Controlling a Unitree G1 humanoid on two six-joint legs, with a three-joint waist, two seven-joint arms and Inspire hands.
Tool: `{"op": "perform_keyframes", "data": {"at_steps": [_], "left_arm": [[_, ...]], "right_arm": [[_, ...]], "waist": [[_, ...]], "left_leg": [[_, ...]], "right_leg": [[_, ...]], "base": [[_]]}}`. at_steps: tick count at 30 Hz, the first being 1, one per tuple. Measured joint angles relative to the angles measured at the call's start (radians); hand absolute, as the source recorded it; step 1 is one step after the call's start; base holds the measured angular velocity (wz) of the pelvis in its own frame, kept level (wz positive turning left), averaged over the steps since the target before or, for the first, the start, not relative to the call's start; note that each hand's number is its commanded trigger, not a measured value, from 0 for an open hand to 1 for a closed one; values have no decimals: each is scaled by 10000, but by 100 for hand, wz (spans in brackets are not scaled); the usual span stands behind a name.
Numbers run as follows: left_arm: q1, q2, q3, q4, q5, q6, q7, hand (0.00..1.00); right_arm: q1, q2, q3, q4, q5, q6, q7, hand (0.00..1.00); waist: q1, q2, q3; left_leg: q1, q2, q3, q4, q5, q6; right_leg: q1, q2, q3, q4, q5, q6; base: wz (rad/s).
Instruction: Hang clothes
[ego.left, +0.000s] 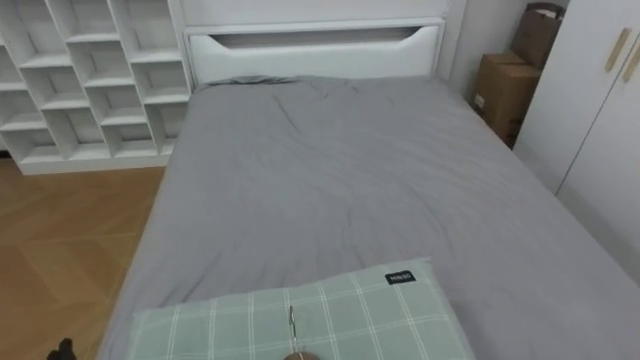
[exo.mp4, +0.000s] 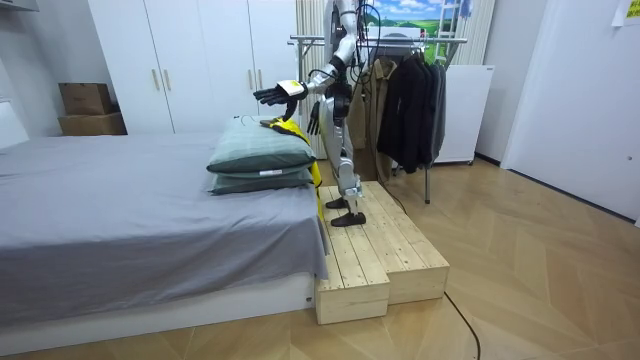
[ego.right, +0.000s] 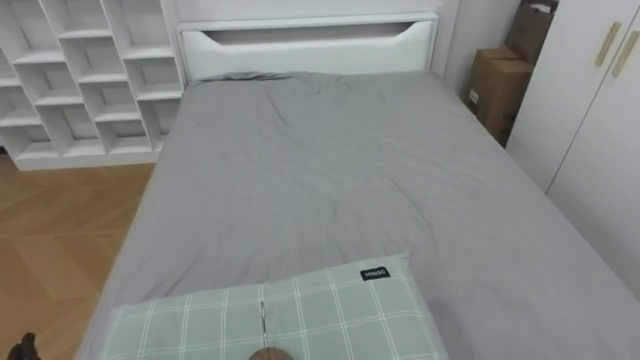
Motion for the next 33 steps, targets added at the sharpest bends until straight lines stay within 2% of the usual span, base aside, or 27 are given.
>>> {"op": "perform_keyframes", "data": {"at_steps": [4,9,12,18,33], "left_arm": [[-28,21,-195,-18,247,5,-29,0],[-46,250,-586,-909,634,82,-340,0],[-65,269,-801,-1171,638,93,-552,0],[-197,269,-990,-1173,645,93,-975,0],[-347,326,-1278,-1174,1121,93,-1569,0]], "right_arm": [[0,-14,-1,-2,-10,-21,-28,0],[-24,-62,12,-2,-18,-75,168,0],[-34,-80,11,-4,-18,-79,332,0],[-90,-92,0,-8,-77,-83,401,0],[-216,-90,-42,-7,-531,-130,448,0]], "waist": [[-44,33,6],[-87,25,-1],[-123,36,-2],[-311,96,22],[-558,141,24]], "left_leg": [[-1,-8,21,0,10,16],[-46,-11,-10,3,12,16],[-26,-10,-10,2,12,16],[62,-7,13,-25,12,16],[95,-6,23,-34,13,17]], "right_leg": [[-13,4,19,11,0,0],[-39,1,-20,17,3,3],[-32,1,-19,25,7,9],[-3,10,112,33,8,9],[9,1,108,48,12,17]], "base": [[0],[1],[0],[-3],[0]]}}
